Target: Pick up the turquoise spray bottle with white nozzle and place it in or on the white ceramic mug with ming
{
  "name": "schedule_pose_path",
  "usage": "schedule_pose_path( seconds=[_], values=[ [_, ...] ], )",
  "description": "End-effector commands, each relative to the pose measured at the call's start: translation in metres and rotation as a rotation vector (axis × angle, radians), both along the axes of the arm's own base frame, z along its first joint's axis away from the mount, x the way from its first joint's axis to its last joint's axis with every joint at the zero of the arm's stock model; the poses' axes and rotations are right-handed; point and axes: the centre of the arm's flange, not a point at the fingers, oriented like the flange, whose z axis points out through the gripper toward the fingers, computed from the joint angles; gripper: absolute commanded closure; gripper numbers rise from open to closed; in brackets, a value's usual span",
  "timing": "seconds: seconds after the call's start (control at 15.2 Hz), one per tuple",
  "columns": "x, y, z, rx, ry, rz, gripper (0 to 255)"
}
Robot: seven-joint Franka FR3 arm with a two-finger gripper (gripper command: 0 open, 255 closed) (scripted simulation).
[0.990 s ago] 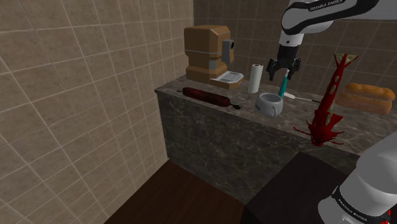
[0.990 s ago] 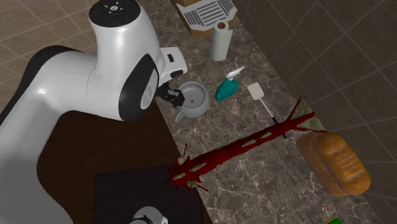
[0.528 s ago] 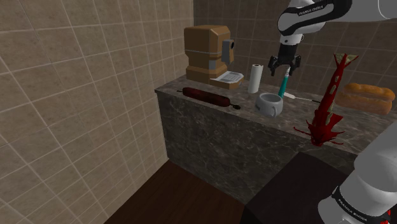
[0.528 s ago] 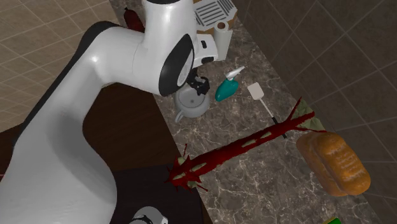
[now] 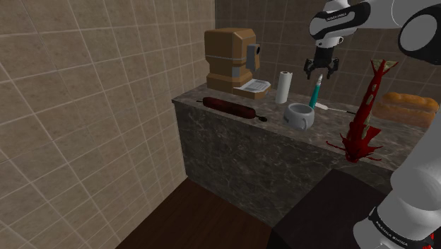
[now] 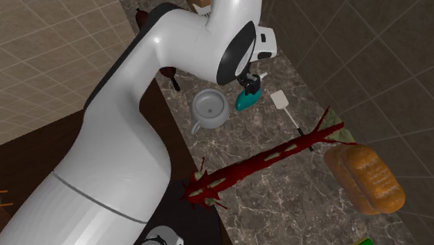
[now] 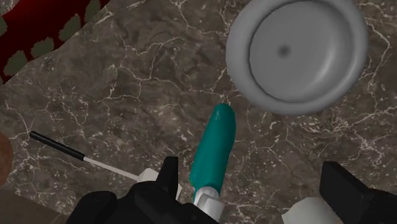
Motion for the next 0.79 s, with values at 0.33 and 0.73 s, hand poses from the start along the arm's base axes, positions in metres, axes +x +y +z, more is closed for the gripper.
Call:
schedule_pose_path(
  seconds=[0.33, 0.73],
  values=[
    [0.003, -0.034, -0.021, -0.019, -0.002, -0.055, 0],
    [0.003, -0.036, -0.039, -0.019, -0.002, -0.055, 0]
  ],
)
